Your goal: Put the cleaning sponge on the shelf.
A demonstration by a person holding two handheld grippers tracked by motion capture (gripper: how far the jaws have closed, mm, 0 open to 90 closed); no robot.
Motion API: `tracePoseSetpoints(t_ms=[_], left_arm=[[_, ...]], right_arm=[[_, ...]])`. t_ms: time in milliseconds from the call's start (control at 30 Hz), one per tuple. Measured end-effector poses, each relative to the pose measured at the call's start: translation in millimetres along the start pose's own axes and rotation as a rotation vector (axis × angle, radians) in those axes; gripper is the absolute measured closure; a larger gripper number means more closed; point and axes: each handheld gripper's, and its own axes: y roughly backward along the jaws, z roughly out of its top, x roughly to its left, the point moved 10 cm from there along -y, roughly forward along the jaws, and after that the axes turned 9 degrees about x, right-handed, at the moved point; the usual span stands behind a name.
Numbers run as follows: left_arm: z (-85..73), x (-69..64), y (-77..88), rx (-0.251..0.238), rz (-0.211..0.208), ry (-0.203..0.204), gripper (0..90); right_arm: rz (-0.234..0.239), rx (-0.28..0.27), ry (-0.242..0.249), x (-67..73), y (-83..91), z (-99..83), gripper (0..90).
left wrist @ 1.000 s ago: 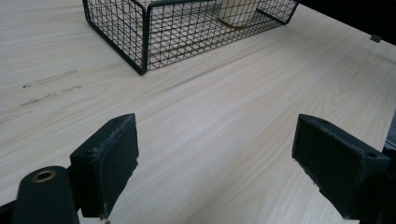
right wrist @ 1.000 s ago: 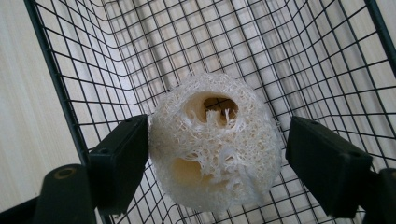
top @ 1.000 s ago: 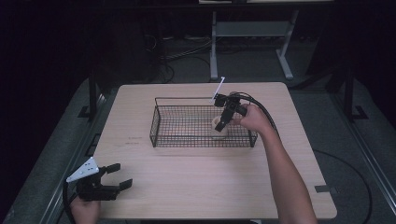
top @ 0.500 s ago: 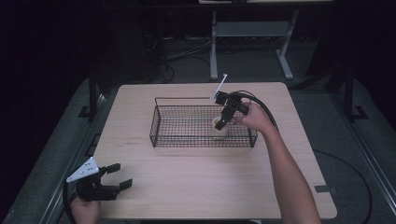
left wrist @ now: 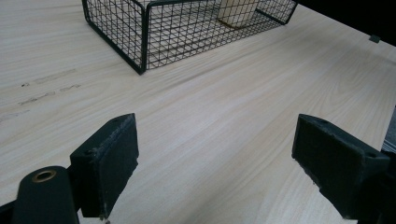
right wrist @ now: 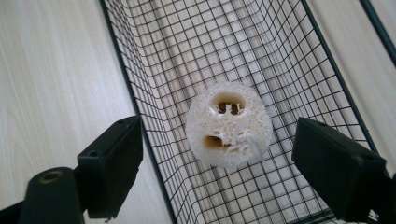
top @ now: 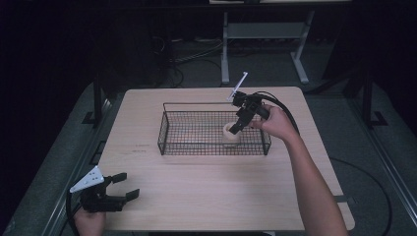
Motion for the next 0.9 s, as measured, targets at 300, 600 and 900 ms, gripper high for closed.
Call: tracePoseSetpoints(t_ms=[300,600,900], left_arm=[[0.1,-0.1,-0.4,0.000,0.003,0.001,13.4],[-0.2,-0.5,-0.8,0.003,0.002,-0.001,13.4],[-0.7,-0.8,-1.2,0.006,0.002,0.000,13.4]], right_arm=[[0.010,-0.029,0.016,17.5,11.8,-11.4,16.4],[0.009,-0.048,0.027,30.9,17.5,-27.2,16.4],[0.016,-0.040,0.032,45.0,11.7,-45.4,16.4]])
